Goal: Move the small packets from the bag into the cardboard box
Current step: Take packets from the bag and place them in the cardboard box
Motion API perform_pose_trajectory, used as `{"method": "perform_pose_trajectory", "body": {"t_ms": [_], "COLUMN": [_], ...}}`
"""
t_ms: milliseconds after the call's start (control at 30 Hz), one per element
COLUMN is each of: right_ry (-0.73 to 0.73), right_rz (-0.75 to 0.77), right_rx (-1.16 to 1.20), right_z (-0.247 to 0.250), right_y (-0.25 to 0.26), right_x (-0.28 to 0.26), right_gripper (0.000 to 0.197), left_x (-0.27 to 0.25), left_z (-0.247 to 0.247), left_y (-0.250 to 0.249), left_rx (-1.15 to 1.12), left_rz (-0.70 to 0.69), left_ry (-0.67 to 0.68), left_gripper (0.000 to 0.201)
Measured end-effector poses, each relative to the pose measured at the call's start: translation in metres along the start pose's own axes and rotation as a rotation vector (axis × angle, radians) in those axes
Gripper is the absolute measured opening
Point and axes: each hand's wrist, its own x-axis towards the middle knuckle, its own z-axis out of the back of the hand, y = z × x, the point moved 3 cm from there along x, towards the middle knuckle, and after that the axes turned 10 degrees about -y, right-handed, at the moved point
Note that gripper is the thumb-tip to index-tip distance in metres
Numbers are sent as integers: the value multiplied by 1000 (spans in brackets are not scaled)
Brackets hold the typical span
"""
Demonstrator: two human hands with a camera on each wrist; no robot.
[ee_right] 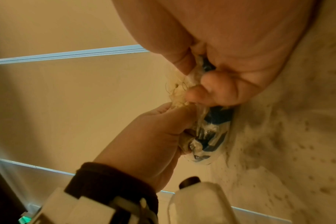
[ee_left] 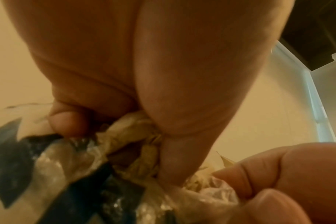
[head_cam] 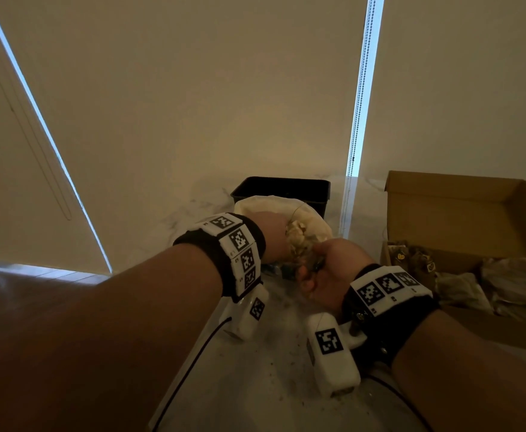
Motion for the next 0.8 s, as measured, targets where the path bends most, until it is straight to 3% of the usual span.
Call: {"method": "perform_pose_trajectory", "body": {"t_ms": [100,300,667,800], "right_ry": [8,1,30,11], "right_rz": [-15,-1,16,104], "right_rx": [2,7,-26,-104], "right_z": [1,2,6,4], "right_y": [1,2,6,9], "right_x": [-1,0,-2,-5], "right_gripper": [11,13,16,31], "left_x": [1,-7,-21,-27], "left_z": [4,29,54,64], "left_y": [0,10,25,34], "left_rx": [-47,-144,-488,-736], "left_rz": [-2,31,84,149], "left_ry": [5,-209,-351,-439], "left_gripper": [34,14,25,26]}}
